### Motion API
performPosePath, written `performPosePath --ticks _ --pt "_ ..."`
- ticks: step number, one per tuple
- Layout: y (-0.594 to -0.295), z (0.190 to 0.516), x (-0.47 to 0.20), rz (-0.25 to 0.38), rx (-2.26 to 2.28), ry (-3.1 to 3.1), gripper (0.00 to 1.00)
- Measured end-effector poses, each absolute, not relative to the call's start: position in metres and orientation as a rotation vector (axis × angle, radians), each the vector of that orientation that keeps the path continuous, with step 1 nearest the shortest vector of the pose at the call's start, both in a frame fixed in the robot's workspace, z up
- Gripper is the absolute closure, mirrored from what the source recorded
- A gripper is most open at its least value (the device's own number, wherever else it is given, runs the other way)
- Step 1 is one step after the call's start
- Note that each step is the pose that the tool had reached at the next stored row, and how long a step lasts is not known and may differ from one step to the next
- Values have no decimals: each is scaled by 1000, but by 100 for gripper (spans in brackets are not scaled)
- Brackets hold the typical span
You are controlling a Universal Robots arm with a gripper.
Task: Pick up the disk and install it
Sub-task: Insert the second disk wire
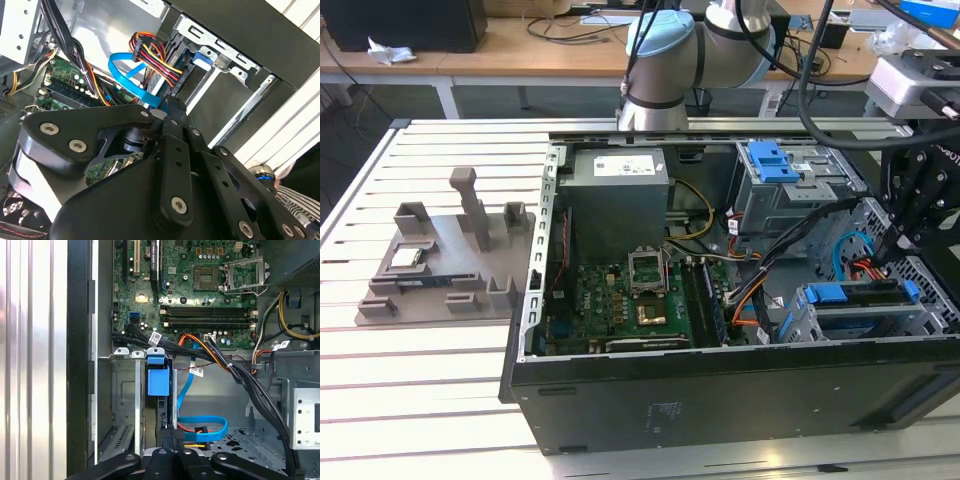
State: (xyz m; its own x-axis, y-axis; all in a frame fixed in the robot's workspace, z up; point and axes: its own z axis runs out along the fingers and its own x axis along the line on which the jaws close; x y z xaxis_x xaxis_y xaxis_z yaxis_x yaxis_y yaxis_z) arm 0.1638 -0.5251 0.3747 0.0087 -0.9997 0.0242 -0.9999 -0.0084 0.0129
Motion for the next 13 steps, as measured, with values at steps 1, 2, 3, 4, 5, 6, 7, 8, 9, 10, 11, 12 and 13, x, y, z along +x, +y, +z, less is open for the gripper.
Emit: performPosePath --ticks 1,2,3,4,5,6,7,8,9,10,11,12,13 --pt "-525 375 164 13 2212 -2194 90" --pt "-525 375 164 13 2212 -2194 90" --pt "-527 375 164 14 2212 -2193 90" --pt "-528 374 164 16 2211 -2192 90" --pt "-529 374 164 19 2210 -2191 90" --pt "-531 372 164 21 2209 -2190 90" --pt "-533 370 163 22 2208 -2190 90" --pt "-534 366 162 21 2208 -2189 90" --pt "-536 364 162 22 2208 -2189 90" --pt "-536 364 162 23 2207 -2189 90" --pt "-537 363 161 24 2207 -2188 90" --pt "-538 362 161 25 2207 -2187 90" --pt "-538 358 161 26 2207 -2187 90"
